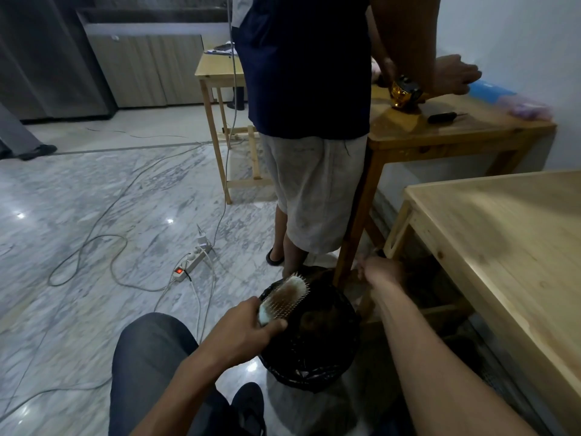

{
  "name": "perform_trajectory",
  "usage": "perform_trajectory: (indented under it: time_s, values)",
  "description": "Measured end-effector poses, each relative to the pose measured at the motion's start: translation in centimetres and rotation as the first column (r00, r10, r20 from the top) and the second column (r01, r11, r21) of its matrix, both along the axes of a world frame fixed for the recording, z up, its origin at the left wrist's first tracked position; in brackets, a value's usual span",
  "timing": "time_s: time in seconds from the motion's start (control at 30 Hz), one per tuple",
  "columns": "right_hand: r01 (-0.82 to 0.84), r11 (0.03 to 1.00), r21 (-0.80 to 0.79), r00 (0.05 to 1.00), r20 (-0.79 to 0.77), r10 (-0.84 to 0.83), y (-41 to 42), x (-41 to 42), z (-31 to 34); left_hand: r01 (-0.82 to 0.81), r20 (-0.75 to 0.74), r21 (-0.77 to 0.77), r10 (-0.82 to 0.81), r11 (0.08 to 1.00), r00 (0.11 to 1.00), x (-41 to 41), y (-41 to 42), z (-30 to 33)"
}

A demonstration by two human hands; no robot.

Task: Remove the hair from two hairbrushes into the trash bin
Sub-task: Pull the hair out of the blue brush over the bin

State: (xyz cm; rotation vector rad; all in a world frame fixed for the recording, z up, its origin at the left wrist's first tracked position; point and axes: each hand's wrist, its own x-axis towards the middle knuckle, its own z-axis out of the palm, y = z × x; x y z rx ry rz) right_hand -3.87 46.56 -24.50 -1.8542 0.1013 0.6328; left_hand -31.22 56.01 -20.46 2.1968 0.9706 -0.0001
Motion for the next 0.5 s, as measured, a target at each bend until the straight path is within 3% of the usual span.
perform_trajectory:
  time_s: [0.1, 0.23, 0.33, 0.5]
  values:
    - [-0.003, 1.000, -0.031, 1.000, -0.011, 0.002, -1.4, 1.2, -0.4, -0.086, -0.063, -0.032, 0.084, 0.996, 0.995, -1.7, 1.0, -1.4]
    - [-0.346, 0.938, 0.012, 0.932, -0.110, 0.345, -0.7, -1.2, -0.3, -0.103, -0.007, -0.131, 0.103, 0.986, 0.995, -0.5, 0.8, -2.0]
    - [-0.505, 0.863, -0.006, 0.857, -0.126, 0.500, 0.1, -2.6, 0.1, -0.041, 0.026, -0.030, 0.042, 0.999, 0.999, 1.1, 0.3, -1.3]
    - [-0.561, 0.827, 0.038, 0.827, -0.006, 0.562, 0.3, -3.9, 2.7, -0.033, 0.020, 0.183, 0.030, 0.983, 0.999, 1.8, 0.3, -0.8]
